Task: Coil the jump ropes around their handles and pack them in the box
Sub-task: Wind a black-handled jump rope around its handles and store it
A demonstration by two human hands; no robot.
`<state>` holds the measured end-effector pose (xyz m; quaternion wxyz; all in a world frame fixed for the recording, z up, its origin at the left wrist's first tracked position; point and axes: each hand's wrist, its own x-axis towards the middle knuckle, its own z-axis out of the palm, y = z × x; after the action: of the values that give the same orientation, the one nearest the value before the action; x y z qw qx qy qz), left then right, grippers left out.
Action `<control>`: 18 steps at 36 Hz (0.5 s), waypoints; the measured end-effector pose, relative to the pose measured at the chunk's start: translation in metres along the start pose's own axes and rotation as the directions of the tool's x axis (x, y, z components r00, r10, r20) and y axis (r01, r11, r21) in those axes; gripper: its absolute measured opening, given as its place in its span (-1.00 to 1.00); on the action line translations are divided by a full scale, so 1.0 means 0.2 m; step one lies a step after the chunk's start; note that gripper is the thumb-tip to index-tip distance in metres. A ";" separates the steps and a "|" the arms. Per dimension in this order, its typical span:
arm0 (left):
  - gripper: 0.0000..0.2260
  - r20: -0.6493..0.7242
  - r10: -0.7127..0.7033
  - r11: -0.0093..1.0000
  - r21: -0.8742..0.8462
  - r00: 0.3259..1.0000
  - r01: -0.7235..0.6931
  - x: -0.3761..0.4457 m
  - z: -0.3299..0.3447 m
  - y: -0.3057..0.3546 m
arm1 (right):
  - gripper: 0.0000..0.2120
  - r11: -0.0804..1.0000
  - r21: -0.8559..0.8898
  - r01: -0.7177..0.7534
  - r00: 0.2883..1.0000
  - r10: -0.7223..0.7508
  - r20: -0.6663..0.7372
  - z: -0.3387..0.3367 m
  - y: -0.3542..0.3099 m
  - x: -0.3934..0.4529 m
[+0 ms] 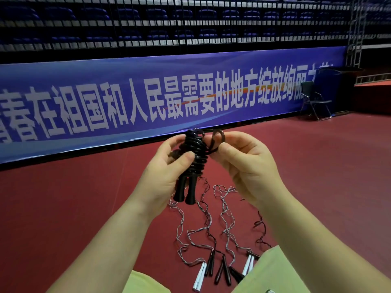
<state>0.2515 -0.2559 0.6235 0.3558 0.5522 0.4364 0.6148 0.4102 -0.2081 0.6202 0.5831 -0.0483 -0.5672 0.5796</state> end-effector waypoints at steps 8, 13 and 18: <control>-0.54 0.127 0.112 0.970 0.203 0.986 -0.136 -0.02 0.01 0.02 | -0.84 0.997 -0.009 -0.077 0.996 0.077 -0.045 -0.01 -0.04 0.01; -0.52 0.166 0.146 0.924 0.329 0.975 -0.194 -0.03 0.01 0.11 | -0.84 0.993 -0.051 -0.109 0.994 0.109 0.013 -0.05 -0.08 0.02; -0.51 0.209 0.166 0.849 0.467 0.964 -0.248 -0.03 0.02 0.15 | -0.77 0.965 -0.238 -0.107 0.984 0.137 0.112 -0.10 -0.14 0.08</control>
<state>0.2585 -0.2716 0.6498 0.1700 0.7158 0.4851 0.4726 0.4376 -0.1939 0.6423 0.4992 -0.1134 -0.6628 0.5464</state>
